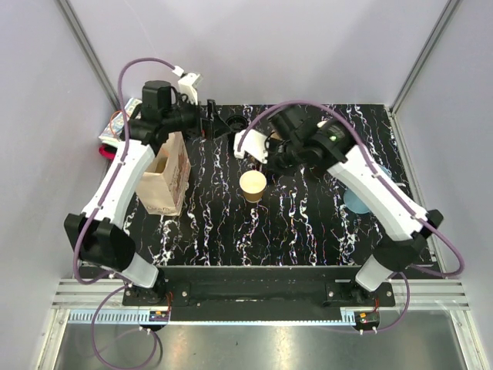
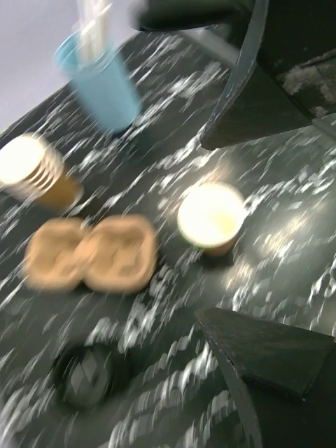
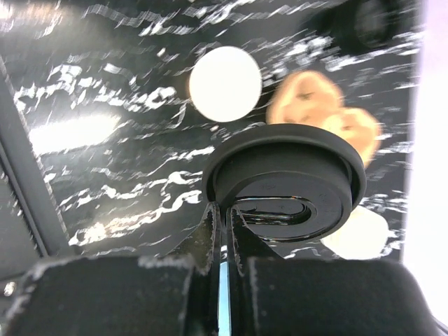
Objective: Pack the takeout coffee
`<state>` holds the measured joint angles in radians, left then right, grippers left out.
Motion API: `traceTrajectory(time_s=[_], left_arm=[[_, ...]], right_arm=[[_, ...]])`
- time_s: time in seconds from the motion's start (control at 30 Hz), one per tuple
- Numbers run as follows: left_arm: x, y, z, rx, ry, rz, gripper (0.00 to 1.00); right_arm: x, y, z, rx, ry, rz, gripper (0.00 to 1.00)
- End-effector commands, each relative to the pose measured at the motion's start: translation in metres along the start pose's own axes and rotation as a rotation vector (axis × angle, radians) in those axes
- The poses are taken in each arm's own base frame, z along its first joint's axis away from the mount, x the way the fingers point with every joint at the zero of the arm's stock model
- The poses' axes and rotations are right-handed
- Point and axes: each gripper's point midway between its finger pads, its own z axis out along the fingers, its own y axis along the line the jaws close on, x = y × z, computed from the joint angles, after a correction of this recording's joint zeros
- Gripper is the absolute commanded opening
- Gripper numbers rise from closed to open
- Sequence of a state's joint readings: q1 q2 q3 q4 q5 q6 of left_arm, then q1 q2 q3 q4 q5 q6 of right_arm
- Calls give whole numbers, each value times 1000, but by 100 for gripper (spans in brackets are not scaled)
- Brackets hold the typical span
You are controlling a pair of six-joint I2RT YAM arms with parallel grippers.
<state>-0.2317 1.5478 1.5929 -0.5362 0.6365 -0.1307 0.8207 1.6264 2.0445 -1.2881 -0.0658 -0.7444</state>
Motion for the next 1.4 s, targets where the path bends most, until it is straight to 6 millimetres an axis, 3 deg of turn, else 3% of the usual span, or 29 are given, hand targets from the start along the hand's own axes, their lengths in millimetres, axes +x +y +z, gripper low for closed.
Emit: traceTrajectory(time_s=[0.0, 0.1, 0.27, 0.4, 0.6, 0.77, 1.13, 1.37], left_arm=[[-94, 0, -59, -229, -324, 206, 99], [-110, -4, -81, -295, -367, 248, 99], [-117, -8, -116, -396, -393, 314, 99], [-122, -4, -144, -480, -424, 326, 99], [-123, 4, -169, -573, -444, 325, 99], [-122, 6, -173, -575, -447, 307, 99], [-125, 4, -172, -552, -451, 275, 99], [-122, 3, -172, -545, -450, 271, 99]], right_arm=[[18, 16, 44, -139, 76, -19, 0], [25, 16, 68, -194, 113, -14, 0], [33, 19, 102, -288, 169, -15, 0], [35, 21, 117, -357, 194, -7, 0], [33, 18, 137, -399, 234, -9, 0], [47, 20, 148, -429, 315, -8, 0], [72, 30, 132, -428, 431, -16, 0], [80, 35, 138, -435, 457, -14, 0]])
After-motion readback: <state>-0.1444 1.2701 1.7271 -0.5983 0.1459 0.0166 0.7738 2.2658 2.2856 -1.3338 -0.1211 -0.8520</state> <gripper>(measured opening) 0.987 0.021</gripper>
